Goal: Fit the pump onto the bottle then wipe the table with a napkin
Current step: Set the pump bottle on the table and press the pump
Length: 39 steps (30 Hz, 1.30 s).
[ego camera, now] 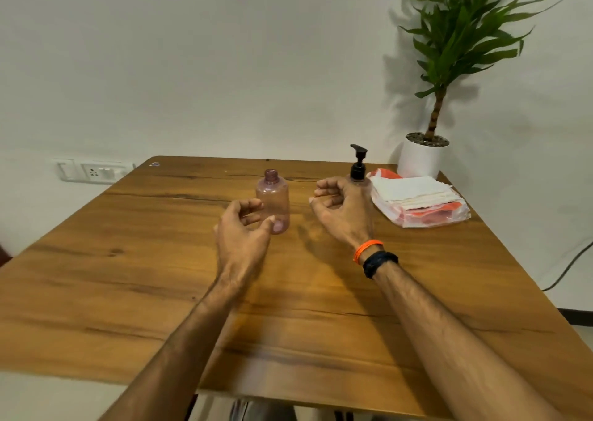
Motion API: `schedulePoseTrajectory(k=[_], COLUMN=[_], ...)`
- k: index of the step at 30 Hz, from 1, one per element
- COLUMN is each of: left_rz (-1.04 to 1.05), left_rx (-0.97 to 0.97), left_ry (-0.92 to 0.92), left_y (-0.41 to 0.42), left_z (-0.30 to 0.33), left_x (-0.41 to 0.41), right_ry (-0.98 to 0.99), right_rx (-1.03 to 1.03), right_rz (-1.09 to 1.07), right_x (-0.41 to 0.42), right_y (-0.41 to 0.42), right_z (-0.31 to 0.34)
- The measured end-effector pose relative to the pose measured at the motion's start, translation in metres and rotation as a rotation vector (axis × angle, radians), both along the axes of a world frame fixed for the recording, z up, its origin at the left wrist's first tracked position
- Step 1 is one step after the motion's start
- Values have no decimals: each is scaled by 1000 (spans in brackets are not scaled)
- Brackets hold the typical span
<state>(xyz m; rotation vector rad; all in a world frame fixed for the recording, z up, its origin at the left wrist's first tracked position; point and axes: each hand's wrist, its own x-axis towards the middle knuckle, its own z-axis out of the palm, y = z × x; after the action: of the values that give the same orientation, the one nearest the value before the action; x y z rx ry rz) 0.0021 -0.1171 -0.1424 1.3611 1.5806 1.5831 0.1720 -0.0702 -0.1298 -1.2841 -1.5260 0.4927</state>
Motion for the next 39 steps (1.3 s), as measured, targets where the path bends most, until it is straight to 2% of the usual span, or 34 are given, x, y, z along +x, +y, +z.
schedulePoseTrajectory(k=[8,13,20,25,29,39], left_rz=[16,-24,-72,-132,-205,-365], left_rx=[-174,-222,-235,-230,-220,-165], left_ry=[95,91,88,123,164,246], left_y=[7,11,15,16,18,23], left_z=[-15,-23,-25,-28,-31,-32], left_x=[-55,-62,-58,-24,33,172], right_ry=[-268,-272,-226,-192,-212,-195], right_rx=[-94,-152,-78,35,83,-48], right_rz=[-32,-40,-50,-49,-128,-466], right_x=[-61,-79,-69,-22,45,195], right_y=[23,35,31,5,-17,-35], right_z=[-7,-8,-8,-8,-8,-7])
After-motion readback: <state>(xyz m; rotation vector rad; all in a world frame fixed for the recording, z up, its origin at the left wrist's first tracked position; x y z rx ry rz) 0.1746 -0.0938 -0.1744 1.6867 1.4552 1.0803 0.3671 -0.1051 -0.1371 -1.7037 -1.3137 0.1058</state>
